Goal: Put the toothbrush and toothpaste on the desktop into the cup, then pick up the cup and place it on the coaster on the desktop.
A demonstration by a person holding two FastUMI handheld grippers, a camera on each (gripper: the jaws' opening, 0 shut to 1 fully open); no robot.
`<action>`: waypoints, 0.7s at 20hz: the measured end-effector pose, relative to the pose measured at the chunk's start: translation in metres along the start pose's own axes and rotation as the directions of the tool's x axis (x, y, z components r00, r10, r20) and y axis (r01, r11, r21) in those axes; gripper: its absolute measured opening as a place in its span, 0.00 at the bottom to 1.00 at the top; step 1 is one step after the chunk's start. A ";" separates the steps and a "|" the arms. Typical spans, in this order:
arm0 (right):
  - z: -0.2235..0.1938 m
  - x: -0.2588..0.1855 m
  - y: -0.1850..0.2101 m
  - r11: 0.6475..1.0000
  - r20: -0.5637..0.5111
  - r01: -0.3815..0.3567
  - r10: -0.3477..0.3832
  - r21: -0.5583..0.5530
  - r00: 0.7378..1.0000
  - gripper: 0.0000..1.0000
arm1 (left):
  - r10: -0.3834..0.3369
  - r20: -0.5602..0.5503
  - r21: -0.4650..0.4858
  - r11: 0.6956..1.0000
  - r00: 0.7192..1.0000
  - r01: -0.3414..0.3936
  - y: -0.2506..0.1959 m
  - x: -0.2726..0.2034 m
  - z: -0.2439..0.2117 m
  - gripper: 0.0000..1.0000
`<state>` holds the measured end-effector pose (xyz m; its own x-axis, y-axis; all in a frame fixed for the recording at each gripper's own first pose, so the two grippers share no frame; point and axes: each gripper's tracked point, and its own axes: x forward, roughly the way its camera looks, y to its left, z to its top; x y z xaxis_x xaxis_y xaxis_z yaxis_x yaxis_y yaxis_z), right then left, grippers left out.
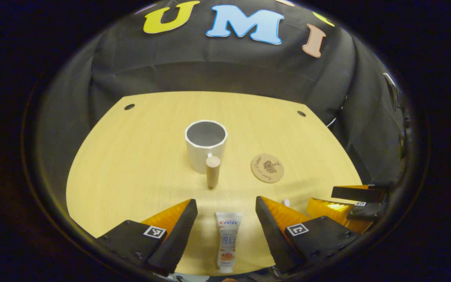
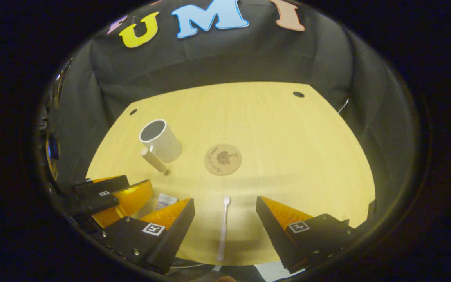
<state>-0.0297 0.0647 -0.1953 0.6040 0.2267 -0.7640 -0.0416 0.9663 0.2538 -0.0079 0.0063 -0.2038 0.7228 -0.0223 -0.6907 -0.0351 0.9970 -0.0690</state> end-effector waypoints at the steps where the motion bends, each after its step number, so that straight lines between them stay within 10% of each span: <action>1: -0.006 0.004 0.002 1.000 -0.032 -0.002 0.003 0.002 0.999 0.98 | 0.004 -0.036 0.001 1.000 0.999 -0.004 0.000 0.003 -0.005 0.96; 14: -0.083 0.042 0.016 0.999 -0.350 -0.020 0.008 -0.030 0.937 0.98 | 0.023 -0.394 0.056 0.998 0.919 -0.001 0.014 0.031 -0.099 0.98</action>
<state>-0.0711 0.0995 -0.2733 0.2870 0.2627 -0.9212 -0.0772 0.9649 0.2511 -0.0544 0.0127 -0.2973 0.3915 -0.0263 -0.9198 0.0025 0.9996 -0.0275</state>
